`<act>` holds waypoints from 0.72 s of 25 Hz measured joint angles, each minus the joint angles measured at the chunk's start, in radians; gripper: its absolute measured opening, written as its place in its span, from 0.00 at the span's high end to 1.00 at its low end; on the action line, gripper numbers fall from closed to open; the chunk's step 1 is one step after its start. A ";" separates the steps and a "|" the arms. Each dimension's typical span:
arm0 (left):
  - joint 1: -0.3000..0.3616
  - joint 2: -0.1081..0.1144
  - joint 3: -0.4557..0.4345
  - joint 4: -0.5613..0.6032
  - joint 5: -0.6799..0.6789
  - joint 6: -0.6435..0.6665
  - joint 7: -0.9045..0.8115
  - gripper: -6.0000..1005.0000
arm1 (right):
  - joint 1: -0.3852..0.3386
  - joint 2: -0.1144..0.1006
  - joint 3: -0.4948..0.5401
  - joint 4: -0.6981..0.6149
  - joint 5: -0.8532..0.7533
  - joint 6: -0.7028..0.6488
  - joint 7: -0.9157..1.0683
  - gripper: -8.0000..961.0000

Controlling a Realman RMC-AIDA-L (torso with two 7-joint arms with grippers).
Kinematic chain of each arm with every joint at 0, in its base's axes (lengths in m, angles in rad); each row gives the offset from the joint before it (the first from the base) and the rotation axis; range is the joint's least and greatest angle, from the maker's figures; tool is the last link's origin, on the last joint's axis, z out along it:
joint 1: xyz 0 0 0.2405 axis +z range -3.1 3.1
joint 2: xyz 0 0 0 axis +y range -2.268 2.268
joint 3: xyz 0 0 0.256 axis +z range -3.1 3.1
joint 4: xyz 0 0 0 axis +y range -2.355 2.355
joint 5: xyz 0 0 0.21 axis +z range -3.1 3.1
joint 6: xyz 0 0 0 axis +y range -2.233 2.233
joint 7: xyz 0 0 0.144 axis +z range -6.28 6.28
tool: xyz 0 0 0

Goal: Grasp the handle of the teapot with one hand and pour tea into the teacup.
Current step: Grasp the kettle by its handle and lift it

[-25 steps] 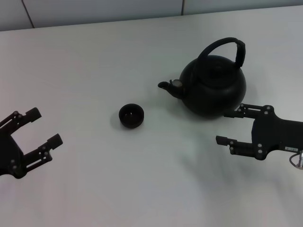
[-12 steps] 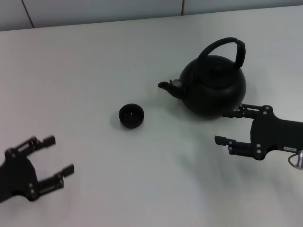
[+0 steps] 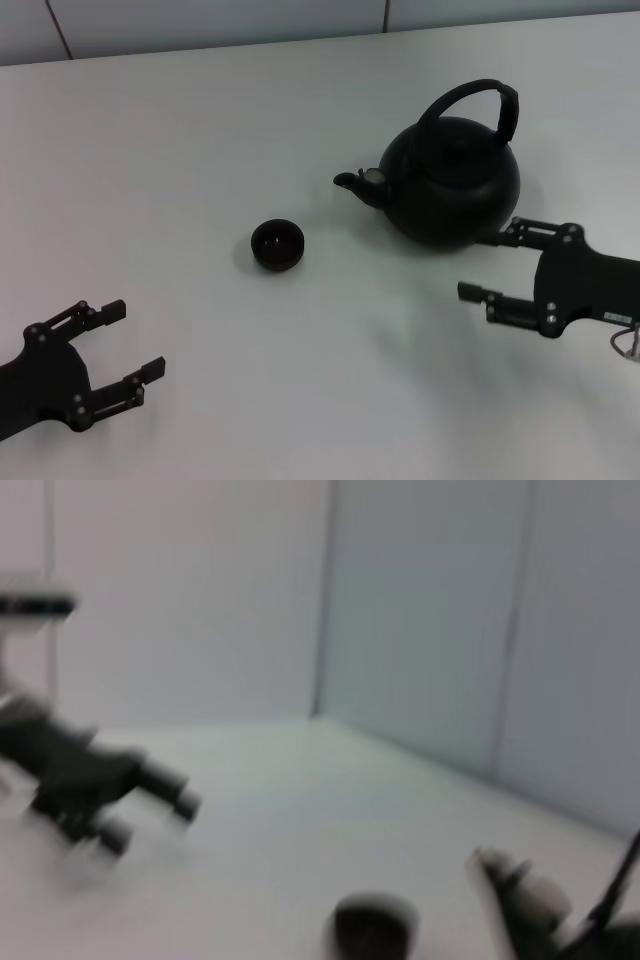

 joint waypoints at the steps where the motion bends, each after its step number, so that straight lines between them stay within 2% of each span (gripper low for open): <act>1: 0.000 -0.001 -0.004 0.000 -0.001 0.001 0.000 0.19 | -0.011 0.001 0.002 0.024 0.049 -0.005 -0.019 0.30; 3: 0.000 -0.001 -0.010 0.000 -0.004 0.002 0.000 0.19 | -0.035 0.002 0.006 0.114 0.179 -0.014 -0.082 0.30; 6: 0.000 -0.002 -0.012 0.000 -0.009 0.004 0.000 0.19 | -0.061 0.005 0.010 0.342 0.458 -0.019 -0.243 0.31; 10: -0.002 -0.003 -0.012 0.000 -0.028 0.014 -0.002 0.19 | -0.028 0.008 0.031 0.708 0.800 -0.021 -0.561 0.31; 13: -0.003 -0.003 -0.012 0.000 -0.037 0.019 -0.002 0.19 | 0.011 0.008 0.073 0.862 0.881 -0.003 -0.703 0.31; 18: -0.006 -0.003 -0.012 0.000 -0.040 0.024 -0.002 0.19 | 0.028 0.008 0.087 0.898 0.881 0.028 -0.732 0.31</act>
